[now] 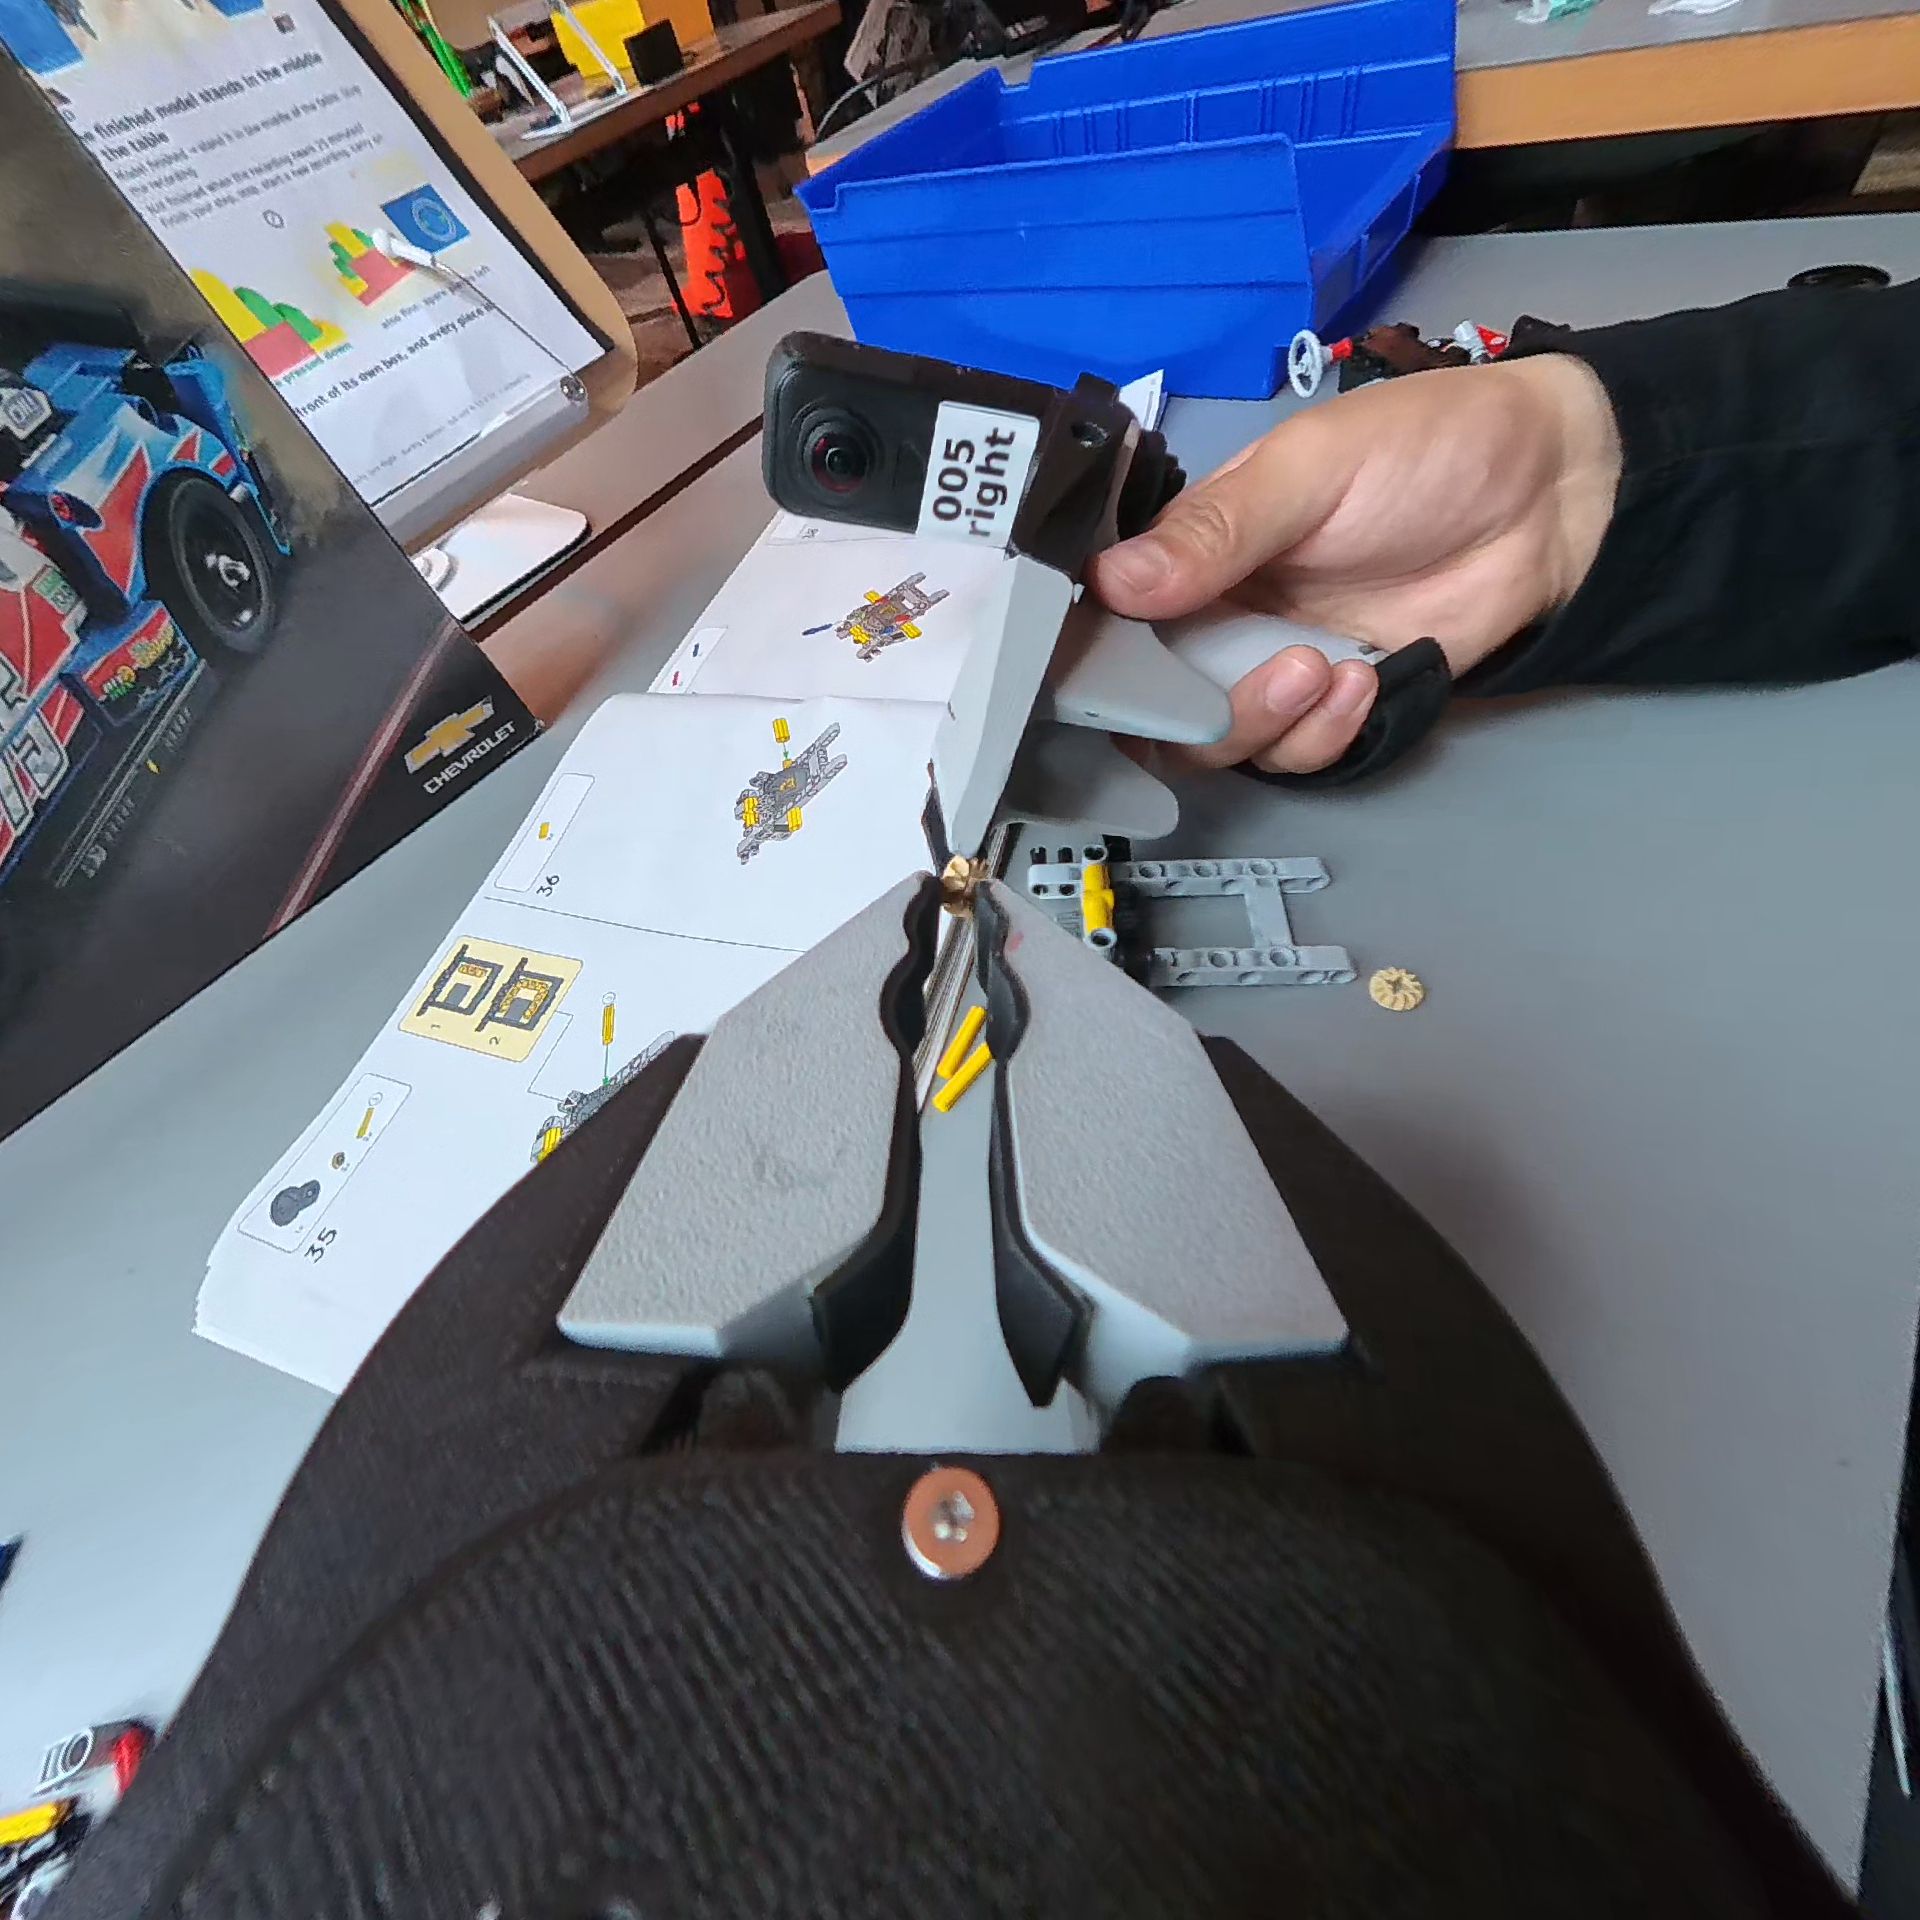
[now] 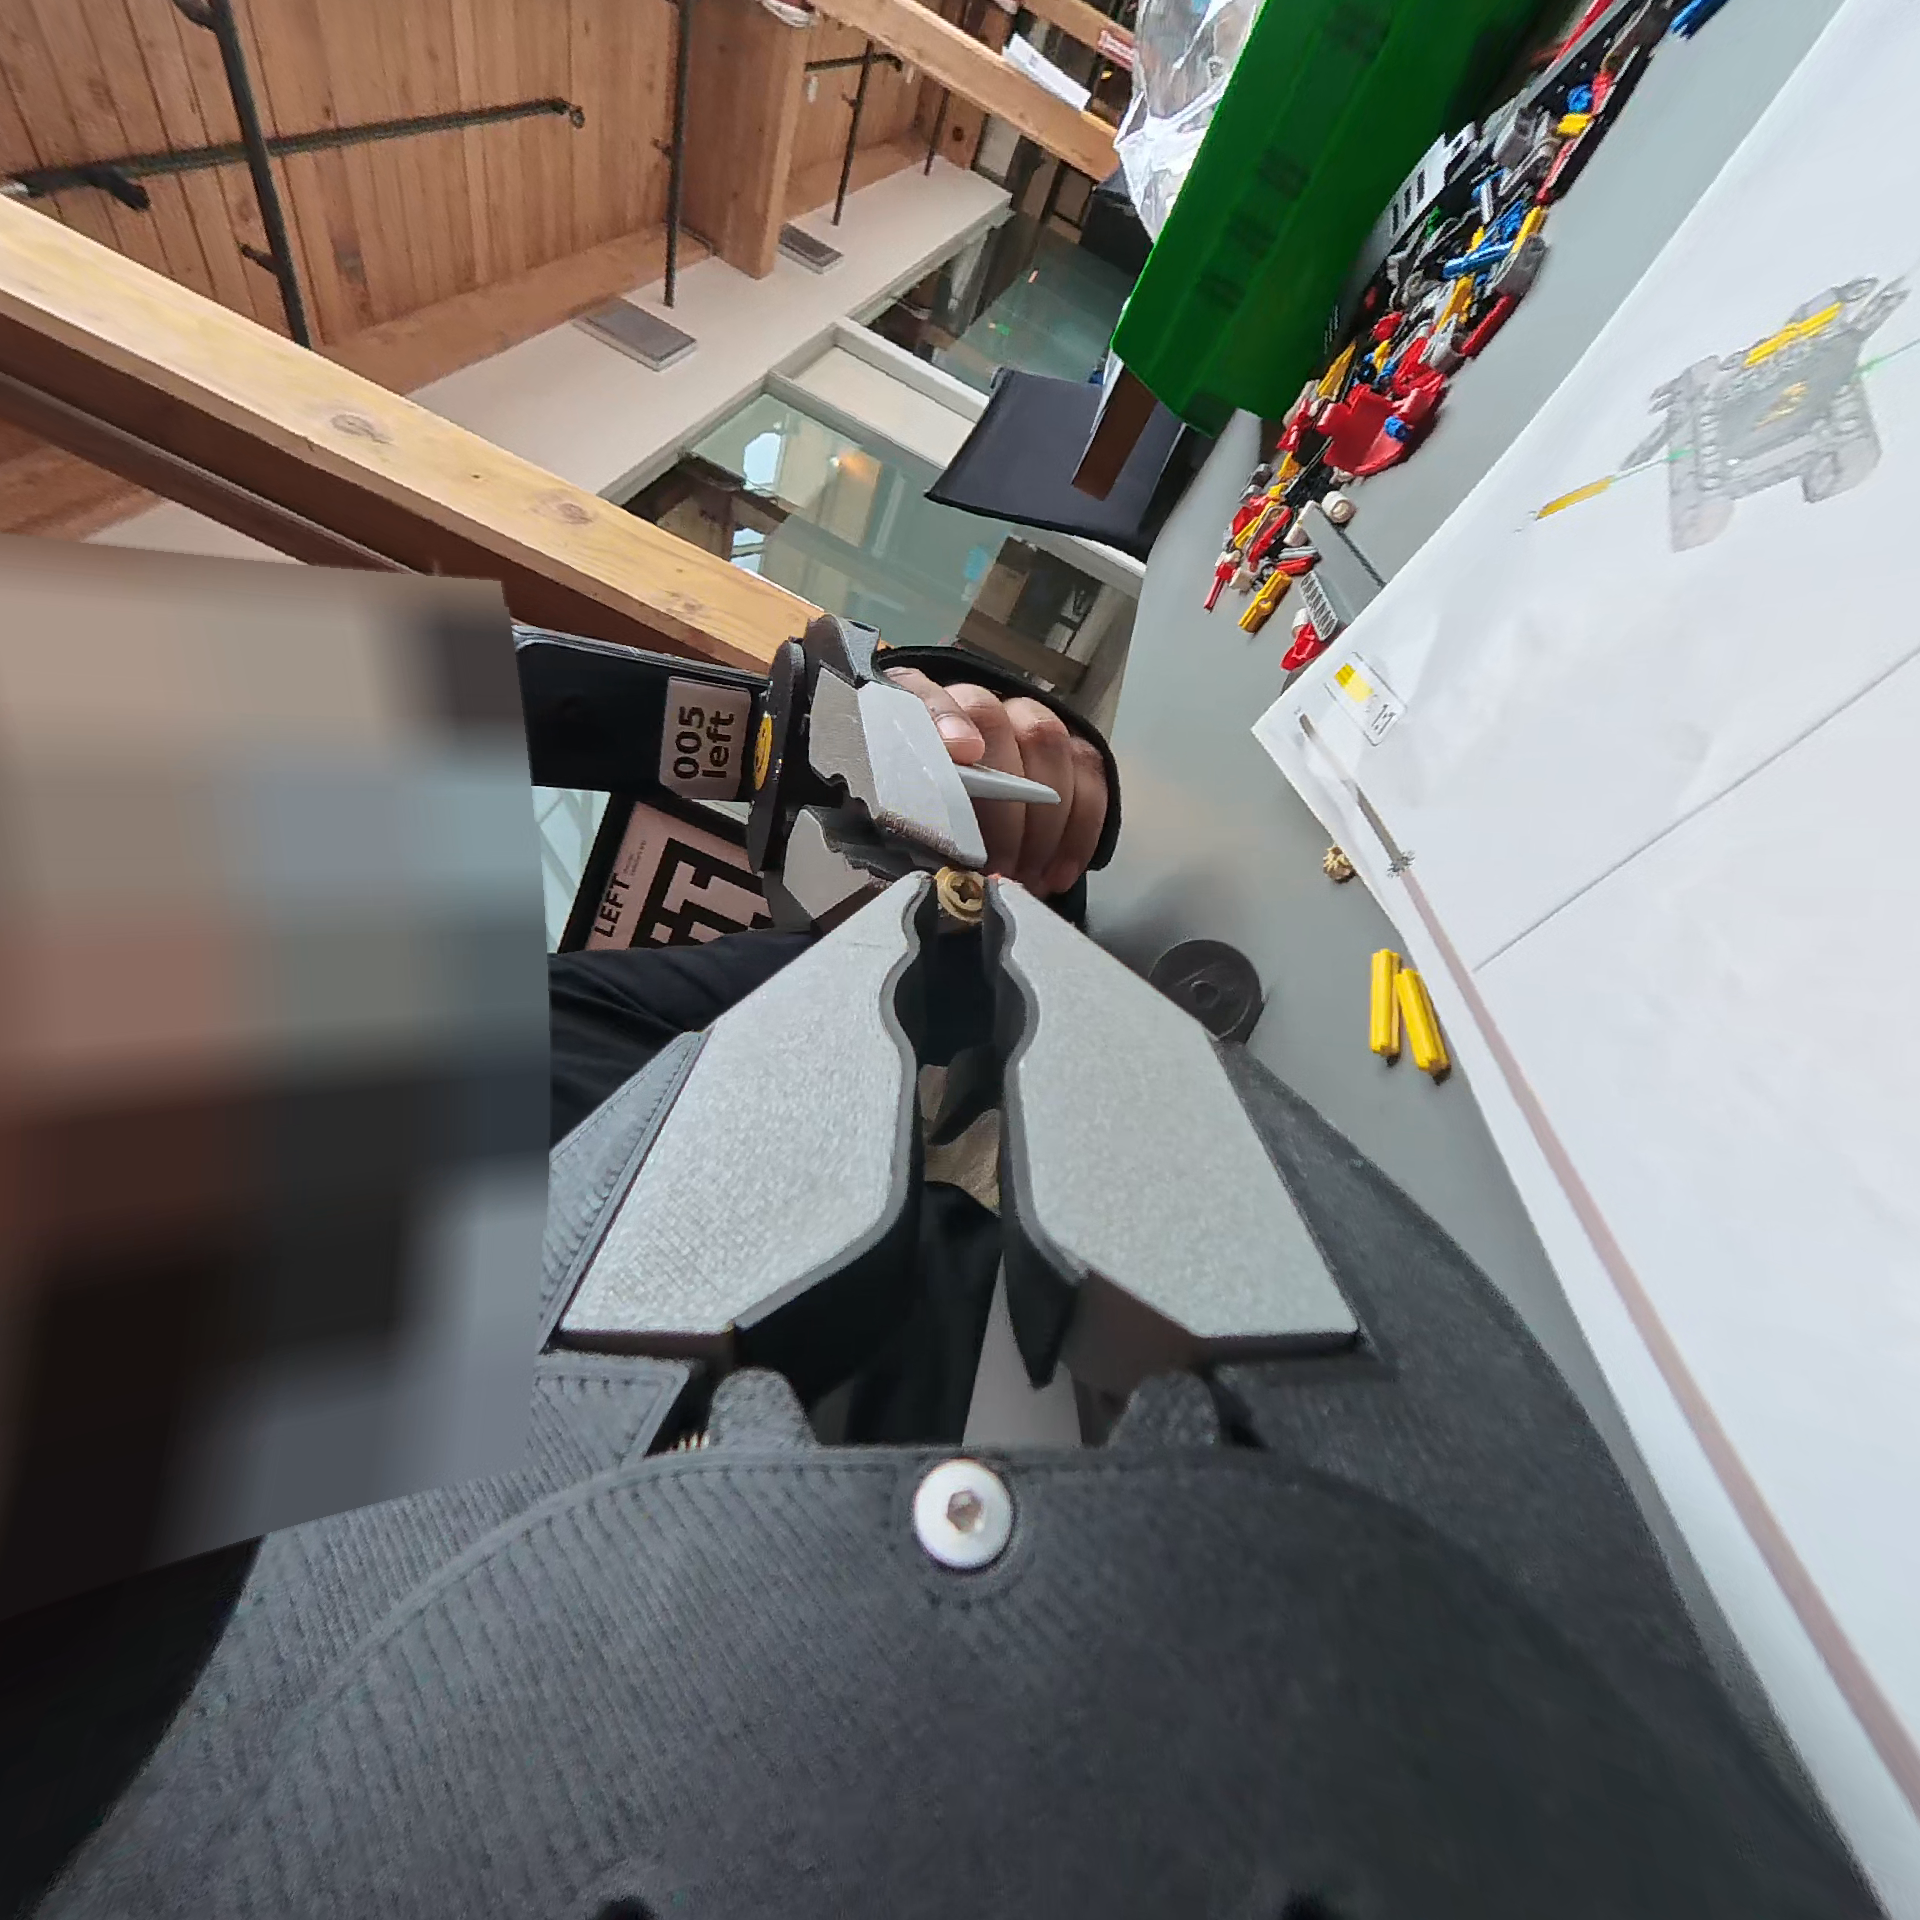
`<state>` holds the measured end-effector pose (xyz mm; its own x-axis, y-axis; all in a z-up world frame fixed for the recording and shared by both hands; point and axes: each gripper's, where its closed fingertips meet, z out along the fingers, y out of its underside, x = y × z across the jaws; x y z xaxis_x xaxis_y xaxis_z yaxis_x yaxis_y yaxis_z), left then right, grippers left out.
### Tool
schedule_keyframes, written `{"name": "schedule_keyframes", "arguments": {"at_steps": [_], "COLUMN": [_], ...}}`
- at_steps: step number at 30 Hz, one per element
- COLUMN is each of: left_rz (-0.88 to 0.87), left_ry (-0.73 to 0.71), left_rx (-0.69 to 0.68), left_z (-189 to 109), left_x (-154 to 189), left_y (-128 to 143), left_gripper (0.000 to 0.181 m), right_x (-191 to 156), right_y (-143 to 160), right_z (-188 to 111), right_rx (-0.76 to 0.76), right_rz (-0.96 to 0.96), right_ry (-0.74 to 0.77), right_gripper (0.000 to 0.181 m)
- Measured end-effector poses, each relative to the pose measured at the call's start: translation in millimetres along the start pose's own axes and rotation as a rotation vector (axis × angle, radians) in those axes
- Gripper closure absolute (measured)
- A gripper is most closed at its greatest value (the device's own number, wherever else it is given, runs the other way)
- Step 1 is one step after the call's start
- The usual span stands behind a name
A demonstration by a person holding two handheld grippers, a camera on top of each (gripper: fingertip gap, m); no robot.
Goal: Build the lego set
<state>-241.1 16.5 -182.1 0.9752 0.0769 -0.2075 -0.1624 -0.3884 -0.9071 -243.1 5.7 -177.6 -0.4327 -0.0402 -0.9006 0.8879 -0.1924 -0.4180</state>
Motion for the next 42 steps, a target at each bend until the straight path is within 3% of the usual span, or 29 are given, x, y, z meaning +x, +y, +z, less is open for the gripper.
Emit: {"name": "schedule_keyframes", "arguments": {"at_steps": [11,22,28,33,38,42], "left_rz": [-0.008,0.074,0.213,0.289,0.209,0.111], "left_ry": [0.001,-0.014,-0.028,-0.016,0.030,0.062], "left_rx": [-0.005,0.091,0.142,0.154,0.162,0.177], "left_z": [3.5,-5.0,-15.2,-19.0,-18.0,-19.4], "left_x": [0.5,1.8,9.6,17.7,19.1,18.0], "left_y": [11.0,0.4,-6.0,-6.2,-4.8,-8.0], "left_gripper": [0.180,0.180,0.180,0.180,0.180,0.180], "right_x": [11.8,-2.3,-12.6,-11.4,-10.1,-14.4], "right_y": [2.9,2.6,16.1,16.7,18.6,16.8], "right_z": [0.8,4.3,5.4,6.7,7.8,8.7], "right_rx": [-0.024,-0.046,-0.137,-0.186,-0.239,-0.227], "right_rz": [-0.063,-0.211,-0.493,-0.878,-1.150,-1.257], "right_ry": [0.106,0.121,0.215,0.462,0.635,0.696], "right_gripper": [0.176,0.174,0.166,0.173,0.179,0.181]}}
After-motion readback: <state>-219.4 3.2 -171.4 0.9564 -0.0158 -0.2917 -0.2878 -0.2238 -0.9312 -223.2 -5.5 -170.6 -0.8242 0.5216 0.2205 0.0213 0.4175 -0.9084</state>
